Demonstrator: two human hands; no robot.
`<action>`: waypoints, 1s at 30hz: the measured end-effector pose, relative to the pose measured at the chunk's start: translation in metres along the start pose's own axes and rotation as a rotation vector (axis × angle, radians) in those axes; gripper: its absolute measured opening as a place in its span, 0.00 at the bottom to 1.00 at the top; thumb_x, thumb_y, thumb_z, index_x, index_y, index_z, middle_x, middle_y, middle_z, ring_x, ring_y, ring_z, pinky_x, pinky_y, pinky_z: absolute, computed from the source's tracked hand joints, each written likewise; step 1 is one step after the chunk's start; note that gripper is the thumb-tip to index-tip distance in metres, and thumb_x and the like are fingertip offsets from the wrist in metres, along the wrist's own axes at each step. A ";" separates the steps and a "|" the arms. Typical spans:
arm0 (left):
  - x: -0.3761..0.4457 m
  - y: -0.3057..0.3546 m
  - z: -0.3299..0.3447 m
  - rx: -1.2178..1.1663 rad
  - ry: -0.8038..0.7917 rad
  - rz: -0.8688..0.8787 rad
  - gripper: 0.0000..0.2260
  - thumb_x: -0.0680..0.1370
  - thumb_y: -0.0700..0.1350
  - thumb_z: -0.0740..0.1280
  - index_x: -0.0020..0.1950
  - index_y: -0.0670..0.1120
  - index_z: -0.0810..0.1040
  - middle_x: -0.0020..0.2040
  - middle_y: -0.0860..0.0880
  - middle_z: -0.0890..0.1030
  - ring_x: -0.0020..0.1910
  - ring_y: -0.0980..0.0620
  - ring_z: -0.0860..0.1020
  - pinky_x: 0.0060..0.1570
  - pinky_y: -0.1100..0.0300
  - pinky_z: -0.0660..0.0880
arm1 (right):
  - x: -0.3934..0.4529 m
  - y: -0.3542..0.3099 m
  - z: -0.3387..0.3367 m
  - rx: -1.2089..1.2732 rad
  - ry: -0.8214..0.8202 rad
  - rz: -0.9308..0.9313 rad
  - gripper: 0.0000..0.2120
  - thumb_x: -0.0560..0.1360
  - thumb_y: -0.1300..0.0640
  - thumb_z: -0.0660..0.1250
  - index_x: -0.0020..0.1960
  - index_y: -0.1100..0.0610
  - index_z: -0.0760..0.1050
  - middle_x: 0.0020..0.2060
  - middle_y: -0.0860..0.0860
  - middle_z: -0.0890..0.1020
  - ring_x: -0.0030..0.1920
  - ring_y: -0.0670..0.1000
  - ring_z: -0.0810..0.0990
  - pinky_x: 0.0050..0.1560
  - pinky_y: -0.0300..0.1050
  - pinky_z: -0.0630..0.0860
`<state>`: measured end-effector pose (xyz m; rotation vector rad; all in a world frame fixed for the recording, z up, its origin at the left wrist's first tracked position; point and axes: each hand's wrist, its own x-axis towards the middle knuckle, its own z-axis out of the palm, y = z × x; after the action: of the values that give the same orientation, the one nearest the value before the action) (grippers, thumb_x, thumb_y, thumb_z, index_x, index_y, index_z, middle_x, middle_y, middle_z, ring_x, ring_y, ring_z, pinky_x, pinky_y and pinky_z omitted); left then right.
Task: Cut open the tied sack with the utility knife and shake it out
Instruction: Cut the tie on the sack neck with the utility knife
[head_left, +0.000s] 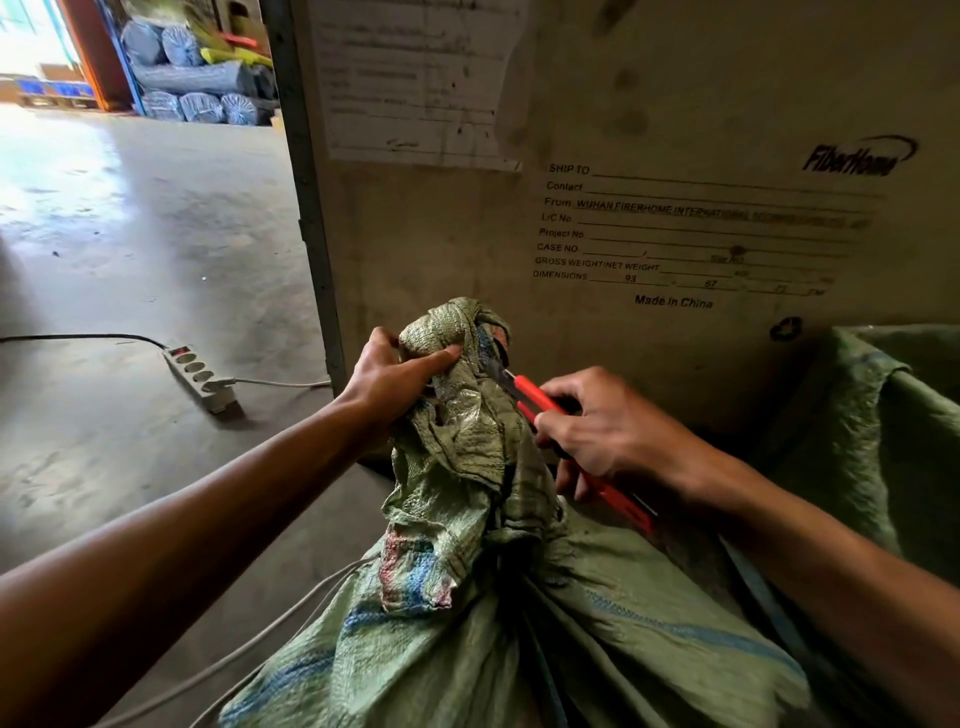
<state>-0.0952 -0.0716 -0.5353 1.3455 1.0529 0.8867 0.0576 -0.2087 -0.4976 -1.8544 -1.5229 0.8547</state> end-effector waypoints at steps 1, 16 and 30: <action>0.000 0.000 0.000 0.014 0.005 0.010 0.29 0.63 0.53 0.79 0.54 0.45 0.69 0.52 0.37 0.82 0.46 0.39 0.84 0.45 0.39 0.81 | 0.000 -0.001 0.001 0.000 -0.005 -0.002 0.11 0.78 0.62 0.58 0.60 0.64 0.70 0.44 0.66 0.80 0.22 0.46 0.79 0.20 0.38 0.76; -0.002 -0.002 0.012 0.224 0.161 0.285 0.19 0.70 0.49 0.75 0.52 0.45 0.69 0.44 0.50 0.80 0.39 0.52 0.81 0.32 0.59 0.76 | -0.007 -0.008 0.011 0.071 -0.014 0.055 0.06 0.77 0.65 0.61 0.40 0.63 0.71 0.21 0.51 0.75 0.17 0.45 0.75 0.15 0.36 0.72; 0.013 -0.010 -0.008 0.132 0.121 0.156 0.17 0.72 0.49 0.73 0.52 0.46 0.69 0.50 0.41 0.81 0.43 0.45 0.81 0.40 0.49 0.81 | -0.022 0.006 0.022 0.008 -0.167 0.169 0.09 0.78 0.61 0.59 0.54 0.65 0.72 0.34 0.57 0.77 0.23 0.48 0.77 0.20 0.39 0.76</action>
<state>-0.0993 -0.0576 -0.5454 1.5158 1.1259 1.0398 0.0412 -0.2304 -0.5137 -1.9690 -1.4727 1.1161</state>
